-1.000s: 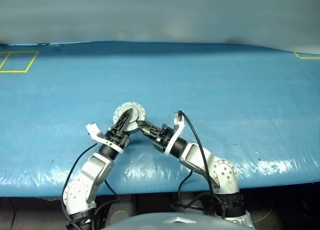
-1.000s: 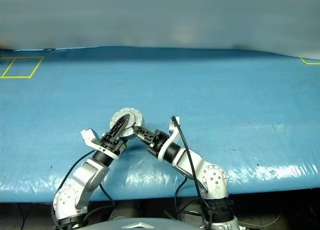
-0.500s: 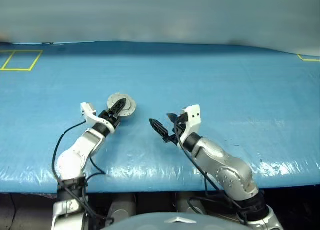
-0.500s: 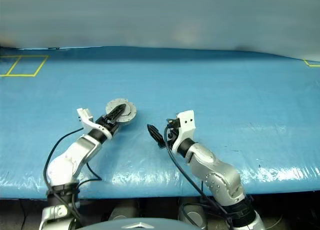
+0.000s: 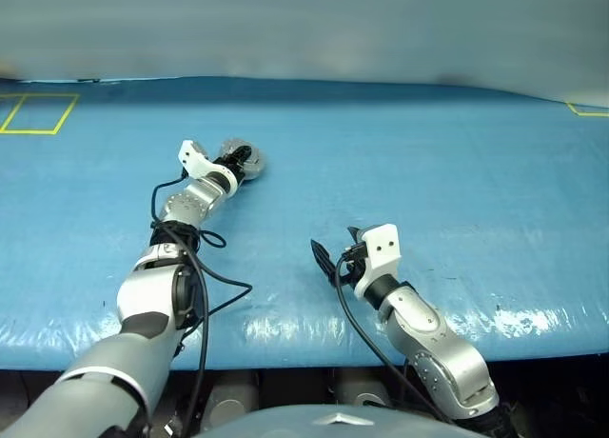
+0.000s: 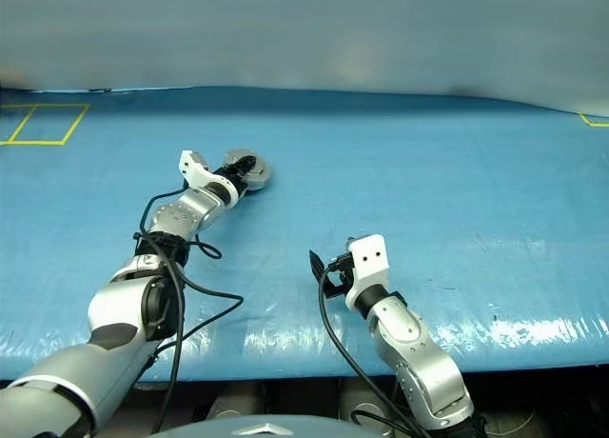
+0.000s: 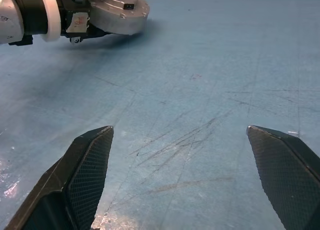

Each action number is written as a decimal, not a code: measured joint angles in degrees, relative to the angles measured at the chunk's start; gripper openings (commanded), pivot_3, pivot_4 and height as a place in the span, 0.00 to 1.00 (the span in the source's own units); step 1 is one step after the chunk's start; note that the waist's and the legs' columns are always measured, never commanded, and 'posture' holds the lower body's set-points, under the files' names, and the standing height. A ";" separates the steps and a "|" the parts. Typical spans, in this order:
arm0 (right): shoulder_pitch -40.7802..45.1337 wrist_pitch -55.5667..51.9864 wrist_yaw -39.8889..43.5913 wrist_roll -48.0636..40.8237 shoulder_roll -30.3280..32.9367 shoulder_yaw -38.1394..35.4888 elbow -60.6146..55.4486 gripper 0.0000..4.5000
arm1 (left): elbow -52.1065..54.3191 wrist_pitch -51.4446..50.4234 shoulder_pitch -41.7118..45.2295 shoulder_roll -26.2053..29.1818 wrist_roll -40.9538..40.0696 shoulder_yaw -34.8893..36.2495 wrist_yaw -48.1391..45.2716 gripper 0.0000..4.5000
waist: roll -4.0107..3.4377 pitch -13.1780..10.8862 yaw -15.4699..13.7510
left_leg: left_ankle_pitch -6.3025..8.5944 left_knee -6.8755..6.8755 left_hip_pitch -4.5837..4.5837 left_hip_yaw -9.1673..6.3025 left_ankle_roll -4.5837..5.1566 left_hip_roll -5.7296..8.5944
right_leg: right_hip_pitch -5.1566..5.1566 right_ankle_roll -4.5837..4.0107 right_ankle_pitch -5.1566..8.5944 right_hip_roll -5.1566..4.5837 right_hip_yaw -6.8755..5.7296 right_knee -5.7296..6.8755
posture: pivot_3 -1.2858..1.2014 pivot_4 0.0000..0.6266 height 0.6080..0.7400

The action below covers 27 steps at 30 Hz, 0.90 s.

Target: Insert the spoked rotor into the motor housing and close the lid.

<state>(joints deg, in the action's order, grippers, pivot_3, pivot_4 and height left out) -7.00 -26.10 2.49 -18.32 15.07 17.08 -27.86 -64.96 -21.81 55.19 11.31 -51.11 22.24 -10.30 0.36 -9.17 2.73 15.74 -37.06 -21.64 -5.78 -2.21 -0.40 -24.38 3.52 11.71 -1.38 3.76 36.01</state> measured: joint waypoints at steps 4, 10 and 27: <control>-0.86 0.00 0.08 3.04 -0.53 0.11 -0.14 1.00 | -4.16 2.07 2.23 0.01 3.89 1.42 -1.00 0.55 | 0.00 0.00 0.04 | 0.04 -0.06 0.02 0.00 0.07 0.00 | 0.04 0.03 -0.01 -0.02 -0.01 0.02 | 0.52 0.24 1.00; -1.65 0.00 1.38 5.43 -1.33 -0.02 -0.14 1.00 | -4.54 -0.40 2.25 0.84 6.76 3.77 -2.25 0.98 | -0.01 0.03 0.38 | 0.02 -0.13 0.24 -0.01 0.12 0.00 | 0.19 0.13 0.02 -0.01 0.00 0.24 | 0.52 0.24 1.00; 1.46 -0.76 9.45 6.44 -2.06 -0.15 2.74 1.00 | 44.93 -35.86 -30.47 10.65 6.00 -0.04 -6.96 0.99 | -0.12 0.64 2.43 | 0.05 0.12 2.08 0.40 0.12 -0.18 | 1.46 -0.18 0.55 0.03 0.32 0.86 | 0.52 0.24 1.00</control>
<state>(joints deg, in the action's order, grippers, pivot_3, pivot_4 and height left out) -5.54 -26.86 11.94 -11.89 13.02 16.93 -25.11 -20.03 -57.67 24.72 21.96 -45.11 22.20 -17.26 0.24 -8.53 5.16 15.79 -36.94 -19.56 -5.37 -2.09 -0.59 -22.92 3.34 12.27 -1.35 4.08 36.87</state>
